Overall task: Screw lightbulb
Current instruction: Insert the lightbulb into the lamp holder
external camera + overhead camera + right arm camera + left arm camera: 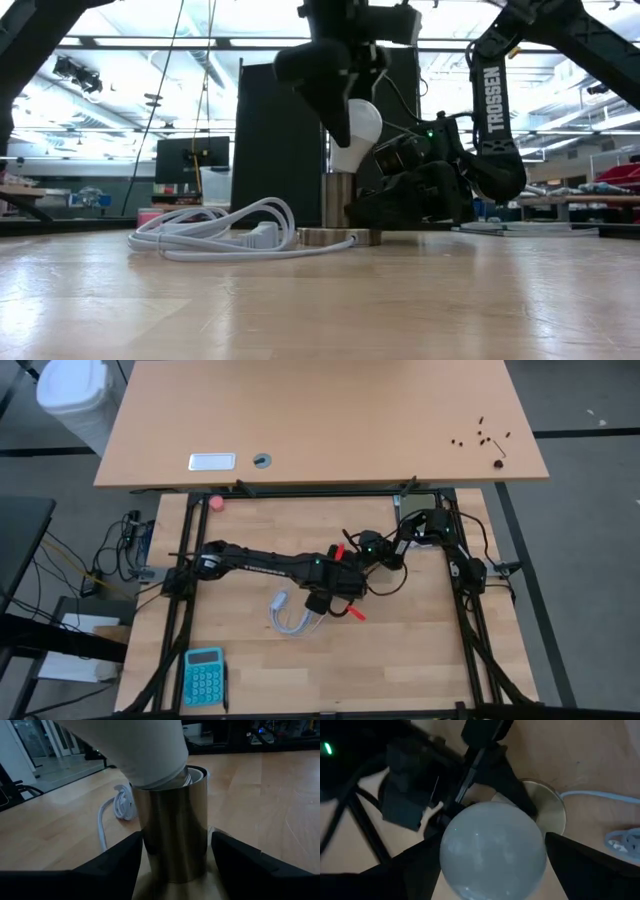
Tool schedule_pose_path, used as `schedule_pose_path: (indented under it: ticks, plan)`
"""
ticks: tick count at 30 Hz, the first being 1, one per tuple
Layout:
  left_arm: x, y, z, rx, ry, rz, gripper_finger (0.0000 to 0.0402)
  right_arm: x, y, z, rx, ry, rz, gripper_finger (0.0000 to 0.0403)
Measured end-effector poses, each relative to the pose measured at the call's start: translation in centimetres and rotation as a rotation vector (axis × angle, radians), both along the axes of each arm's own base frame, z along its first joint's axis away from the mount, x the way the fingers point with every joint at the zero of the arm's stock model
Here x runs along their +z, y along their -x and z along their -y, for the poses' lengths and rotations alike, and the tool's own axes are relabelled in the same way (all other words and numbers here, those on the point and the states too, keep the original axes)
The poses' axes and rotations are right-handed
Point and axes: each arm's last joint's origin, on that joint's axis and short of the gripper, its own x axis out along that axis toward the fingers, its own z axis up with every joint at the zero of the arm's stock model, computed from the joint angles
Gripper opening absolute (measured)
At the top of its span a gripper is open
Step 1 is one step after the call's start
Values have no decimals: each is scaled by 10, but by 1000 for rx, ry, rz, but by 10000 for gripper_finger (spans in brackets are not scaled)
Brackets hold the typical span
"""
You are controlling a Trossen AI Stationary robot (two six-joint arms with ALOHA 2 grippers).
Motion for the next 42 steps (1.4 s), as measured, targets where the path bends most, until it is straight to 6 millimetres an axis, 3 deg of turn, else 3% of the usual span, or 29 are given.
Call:
schedule_pose_path:
  ticks: [7, 26, 34, 42]
  plan:
    - [-1, -2, -14, 226, 95, 80, 346, 0, 0, 0, 0, 0, 1, 250]
    - [-1, -2, -15, 533, 221, 192, 346, 0, 0, 0, 0, 1, 2, 250]
    - [-7, -1, -15, 542, 194, 186, 346, 0, 0, 0, -2, 1, 2, 250]
    - [-15, -5, -3, 492, 160, 231, 346, 0, 0, 0, -6, 2, 2, 250]
